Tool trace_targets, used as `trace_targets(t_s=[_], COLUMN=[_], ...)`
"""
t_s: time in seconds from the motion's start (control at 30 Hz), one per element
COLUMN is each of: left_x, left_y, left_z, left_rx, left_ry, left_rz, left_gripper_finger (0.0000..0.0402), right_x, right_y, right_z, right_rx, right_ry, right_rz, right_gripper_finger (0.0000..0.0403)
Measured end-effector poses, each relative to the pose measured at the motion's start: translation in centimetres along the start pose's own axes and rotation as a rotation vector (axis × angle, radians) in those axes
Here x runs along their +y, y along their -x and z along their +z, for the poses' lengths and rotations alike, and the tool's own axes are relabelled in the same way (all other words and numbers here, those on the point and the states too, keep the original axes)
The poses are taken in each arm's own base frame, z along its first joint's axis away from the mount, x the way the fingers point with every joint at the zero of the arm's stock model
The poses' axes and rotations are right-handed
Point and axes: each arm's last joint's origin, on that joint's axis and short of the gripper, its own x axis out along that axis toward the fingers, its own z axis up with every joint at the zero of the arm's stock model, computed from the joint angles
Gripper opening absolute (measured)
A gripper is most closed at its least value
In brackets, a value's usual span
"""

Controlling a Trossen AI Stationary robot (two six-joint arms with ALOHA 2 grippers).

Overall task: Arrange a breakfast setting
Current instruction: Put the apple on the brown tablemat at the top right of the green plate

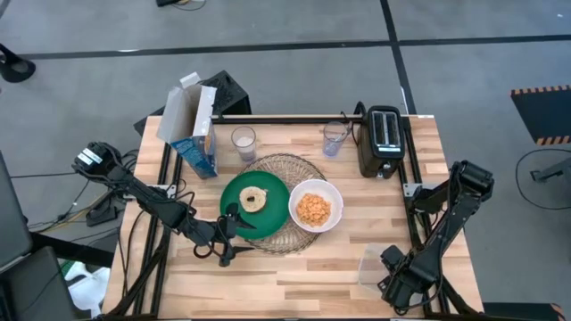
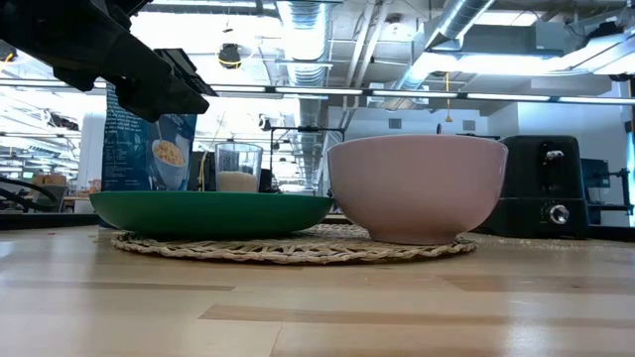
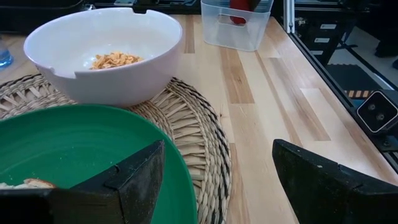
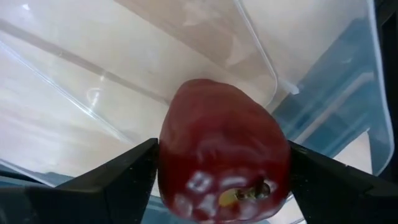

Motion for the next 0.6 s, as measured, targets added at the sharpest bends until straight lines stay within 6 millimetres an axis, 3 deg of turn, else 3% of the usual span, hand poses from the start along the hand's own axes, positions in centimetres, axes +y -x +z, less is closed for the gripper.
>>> trace_targets(t_s=[0.17, 0.3, 0.6], left_x=[0.0, 0.0, 0.0], left_y=[0.0, 0.0, 0.0], left_z=[0.0, 0.0, 0.0], left_rx=[-0.001, -0.001, -0.001], left_ry=[0.0, 0.001, 0.0], left_rz=[0.0, 0.0, 0.0], left_gripper_finger=[0.0281, 0.0281, 0.0281], right_x=[-0.1, 0.1, 0.7], right_y=[0.0, 0.5, 5.3], right_z=[0.0, 0.1, 0.7], right_rx=[0.009, 0.015, -0.022], right_ry=[0.023, 0.061, 0.114], right_rz=[-0.011, -0.009, -0.04], right_gripper_finger=[0.0309, 0.0308, 0.0308])
